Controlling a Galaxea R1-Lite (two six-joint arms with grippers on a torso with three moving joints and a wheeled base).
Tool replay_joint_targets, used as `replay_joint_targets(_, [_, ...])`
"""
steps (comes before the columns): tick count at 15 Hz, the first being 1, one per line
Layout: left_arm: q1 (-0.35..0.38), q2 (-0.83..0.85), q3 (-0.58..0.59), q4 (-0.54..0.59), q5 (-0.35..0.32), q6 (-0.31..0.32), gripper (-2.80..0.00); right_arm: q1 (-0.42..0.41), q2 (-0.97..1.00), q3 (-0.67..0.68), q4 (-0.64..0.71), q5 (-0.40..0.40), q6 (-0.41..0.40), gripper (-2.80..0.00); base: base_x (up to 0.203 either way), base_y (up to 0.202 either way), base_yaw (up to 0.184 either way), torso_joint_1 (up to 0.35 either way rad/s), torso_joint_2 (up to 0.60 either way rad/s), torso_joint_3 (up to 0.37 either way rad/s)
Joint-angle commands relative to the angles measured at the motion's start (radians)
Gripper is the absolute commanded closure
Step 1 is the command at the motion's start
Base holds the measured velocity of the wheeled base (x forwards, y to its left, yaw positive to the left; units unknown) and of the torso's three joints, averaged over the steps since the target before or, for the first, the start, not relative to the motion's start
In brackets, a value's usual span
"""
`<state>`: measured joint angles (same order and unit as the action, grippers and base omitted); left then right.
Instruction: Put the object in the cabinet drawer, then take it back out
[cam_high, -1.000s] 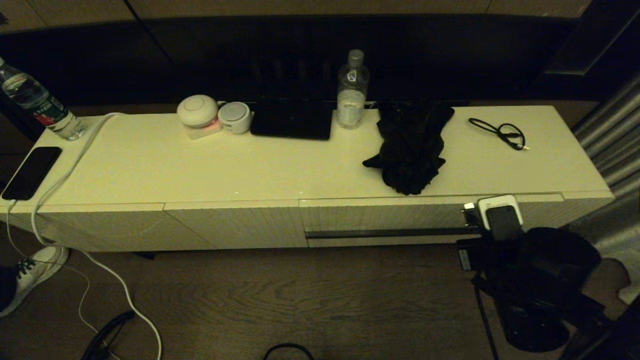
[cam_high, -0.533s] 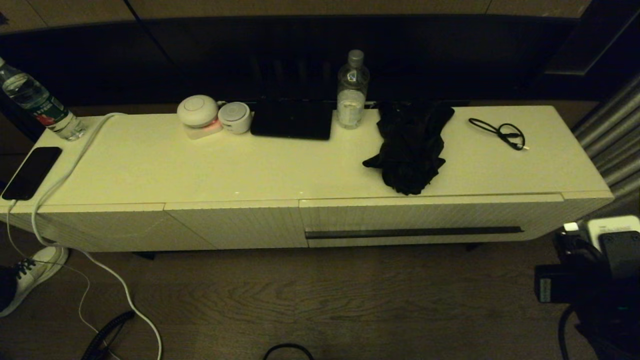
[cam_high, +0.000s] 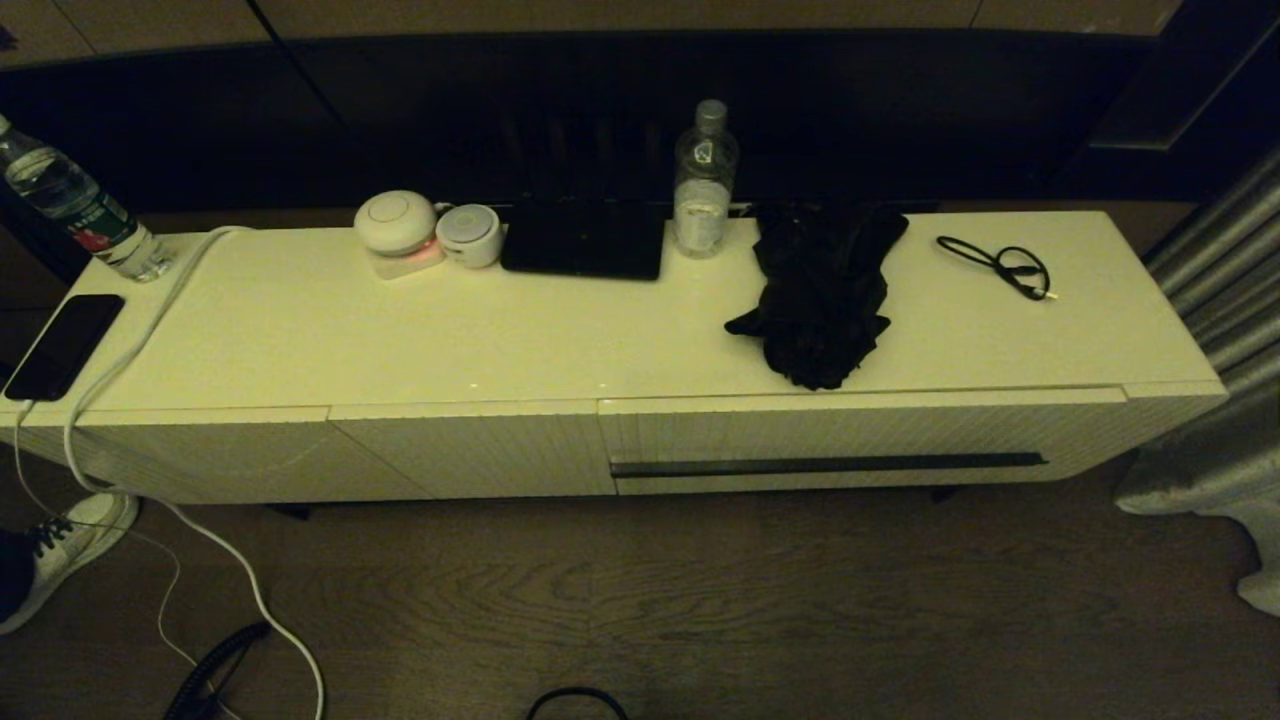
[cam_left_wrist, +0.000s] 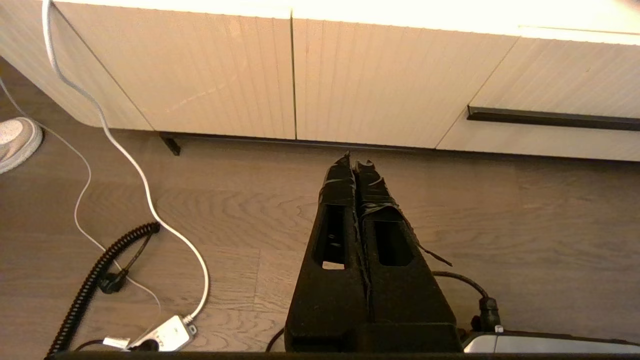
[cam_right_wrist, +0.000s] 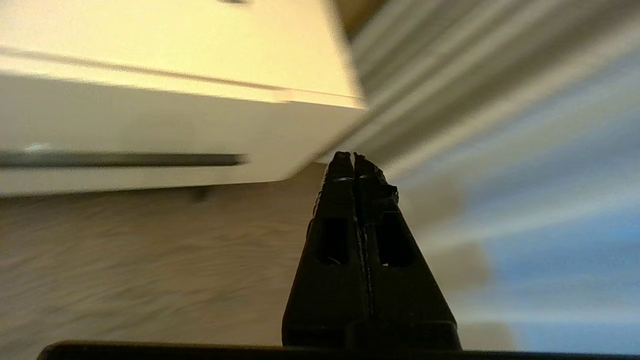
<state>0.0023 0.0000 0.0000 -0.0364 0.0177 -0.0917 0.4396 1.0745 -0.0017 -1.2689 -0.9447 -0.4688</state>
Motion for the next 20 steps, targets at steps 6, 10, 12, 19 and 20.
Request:
replay_joint_targets(6, [0.001, -0.002, 0.0, 0.0, 0.001, 0.0, 0.0, -0.208, -0.293, 0.002, 0.134, 0.01, -0.005, 0.0, 0.0, 0.0, 0.0, 0.0, 0.0, 0.0])
replay_joint_targets(10, [0.001, -0.002, 0.001, 0.0, 0.001, 0.0, 0.0, -0.313, -0.477, 0.002, 0.345, 0.15, -0.001, 0.0, 0.0, 0.0, 0.0, 0.0, 0.0, 0.0])
replay_joint_targets(12, [0.001, -0.002, 0.0, 0.0, 0.001, 0.0, 0.0, -0.375, -0.573, 0.002, 0.467, 0.294, 0.003, 0.0, 0.0, 0.0, 0.0, 0.0, 0.0, 0.0])
replay_joint_targets(19, [0.001, -0.002, 0.001, 0.0, 0.001, 0.0, 0.0, -0.455, -0.89, 0.0, 1.052, 0.574, 0.179, 0.0, 0.0, 0.0, 0.0, 0.0, 0.0, 0.0])
replay_joint_targets(20, [0.001, -0.002, 0.0, 0.0, 0.001, 0.0, 0.0, -0.441, -0.897, 0.0, 1.087, 0.582, 0.209, 0.0, 0.0, 0.0, 0.0, 0.0, 0.0, 0.0])
